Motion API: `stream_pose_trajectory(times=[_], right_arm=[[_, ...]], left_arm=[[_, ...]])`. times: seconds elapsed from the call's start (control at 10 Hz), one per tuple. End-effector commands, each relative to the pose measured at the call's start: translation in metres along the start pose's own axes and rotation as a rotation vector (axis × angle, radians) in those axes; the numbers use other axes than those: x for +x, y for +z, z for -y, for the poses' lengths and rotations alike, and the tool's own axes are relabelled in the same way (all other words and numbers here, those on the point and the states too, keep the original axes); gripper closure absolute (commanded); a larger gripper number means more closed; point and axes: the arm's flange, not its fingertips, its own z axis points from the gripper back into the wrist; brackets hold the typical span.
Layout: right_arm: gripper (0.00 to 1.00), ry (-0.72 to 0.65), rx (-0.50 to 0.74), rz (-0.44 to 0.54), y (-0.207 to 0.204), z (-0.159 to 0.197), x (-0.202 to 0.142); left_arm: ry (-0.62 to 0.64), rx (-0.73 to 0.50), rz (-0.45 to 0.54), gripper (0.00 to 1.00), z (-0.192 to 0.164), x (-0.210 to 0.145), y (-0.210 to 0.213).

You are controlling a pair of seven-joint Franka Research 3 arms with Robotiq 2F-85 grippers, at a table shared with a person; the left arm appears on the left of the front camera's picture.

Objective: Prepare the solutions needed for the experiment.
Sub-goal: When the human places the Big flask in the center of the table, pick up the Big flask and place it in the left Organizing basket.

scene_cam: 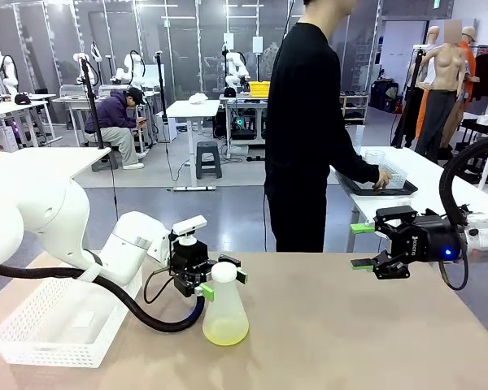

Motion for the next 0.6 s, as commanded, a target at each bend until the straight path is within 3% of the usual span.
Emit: stream_pose_trajectory(times=[0.0, 0.1, 0.2, 0.3, 0.4, 0.5], right_arm=[[0.18, 0.002, -0.003, 0.003, -0.0006, -0.0009, 0.0004], [0.18, 0.002, -0.003, 0.003, -0.0006, -0.0009, 0.0004], [0.18, 0.002, -0.003, 0.003, -0.0006, -0.0009, 0.0004], [0.18, 0.002, -0.003, 0.003, -0.0006, -0.0009, 0.0004], [0.18, 0.002, -0.003, 0.003, -0.0006, -0.0009, 0.0004], [0.18, 0.002, -0.003, 0.003, -0.0006, -0.0009, 0.0004]], left_arm=[[-0.031, 0.009, 0.026, 0.16, 0.0074, 0.0017, -0.0042], [-0.027, 0.003, 0.034, 0.2, 0.0073, 0.0016, -0.0037], [-0.028, 0.009, 0.032, 0.35, 0.0068, 0.002, -0.0033], [-0.025, 0.012, 0.037, 0.39, 0.0065, 0.0028, -0.003], [-0.022, 0.013, 0.038, 0.55, 0.0067, 0.0033, -0.0032], [-0.021, 0.012, 0.04, 0.59, 0.0075, 0.0035, -0.0026]])
